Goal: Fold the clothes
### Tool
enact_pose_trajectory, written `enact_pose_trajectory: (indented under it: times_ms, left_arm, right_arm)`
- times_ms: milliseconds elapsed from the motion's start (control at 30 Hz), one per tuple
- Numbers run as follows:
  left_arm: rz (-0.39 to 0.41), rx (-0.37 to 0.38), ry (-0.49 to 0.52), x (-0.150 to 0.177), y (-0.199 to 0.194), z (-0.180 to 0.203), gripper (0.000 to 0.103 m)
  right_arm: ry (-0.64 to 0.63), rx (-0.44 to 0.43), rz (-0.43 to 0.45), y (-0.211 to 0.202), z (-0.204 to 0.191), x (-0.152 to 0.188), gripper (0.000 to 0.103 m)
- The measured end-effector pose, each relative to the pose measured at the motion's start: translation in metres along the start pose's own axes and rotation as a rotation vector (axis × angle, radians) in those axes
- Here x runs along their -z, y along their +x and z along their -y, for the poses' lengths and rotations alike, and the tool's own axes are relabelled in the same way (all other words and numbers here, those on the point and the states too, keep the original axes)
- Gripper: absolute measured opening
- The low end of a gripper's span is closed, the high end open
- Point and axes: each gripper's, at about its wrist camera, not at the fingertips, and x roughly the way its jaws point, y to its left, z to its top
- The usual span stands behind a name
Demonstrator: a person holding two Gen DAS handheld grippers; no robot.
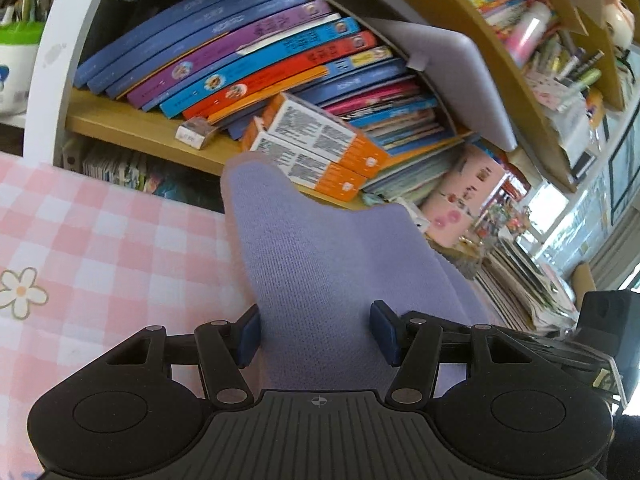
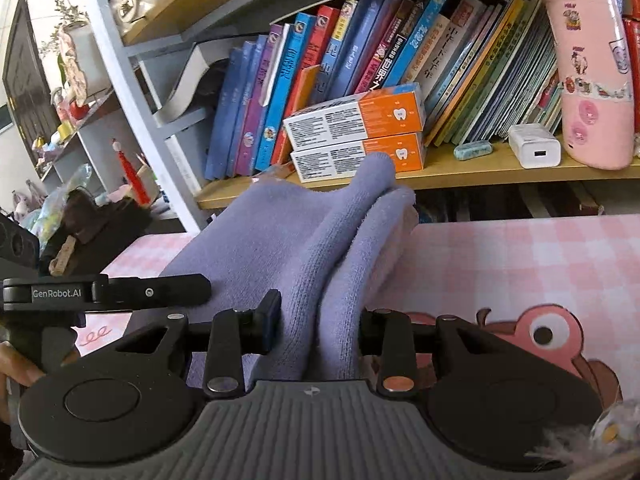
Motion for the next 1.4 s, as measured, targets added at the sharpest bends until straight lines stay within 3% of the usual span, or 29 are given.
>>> enact_pose_trajectory:
  times_ms: [300, 400, 467, 533, 867, 1067, 1400]
  left_arm:
    - [0.029, -0.01, -0.004, -0.005, 0.011, -0.013, 0.057]
    - [0.038, -0.027, 0.008, -0.003, 0.011, -0.013, 0.063]
    - [0.046, -0.062, 0.019, -0.003, 0.008, -0.011, 0.076]
    - [0.062, -0.09, 0.031, -0.002, -0.001, -0.008, 0.08]
    - [0.16, -0.141, 0.199, 0.032, -0.075, 0.033, 0.091]
    - [0.176, -0.193, 0.24, 0.067, -0.108, 0.062, 0.093]
    - [0.215, -0.334, 0.259, 0.127, -0.135, 0.084, 0.096]
  right_arm:
    - [0.062, -0.034, 0.016, 0.023, 0.021, -0.001, 0.035]
    - [0.069, -0.014, 0.02, 0.027, 0.023, 0.001, 0.044]
    - [0.052, 0.032, 0.025, 0.024, 0.018, 0.002, 0.06]
    - [0.035, 0.078, 0.031, 0.021, 0.014, 0.003, 0.07]
    - [-0.088, 0.2, 0.136, -0.06, -0.039, 0.03, 0.084]
    - [-0.164, 0.332, 0.115, -0.094, -0.076, 0.068, 0.085]
    - [-0.135, 0.404, 0.183, -0.146, -0.096, 0.123, 0.091]
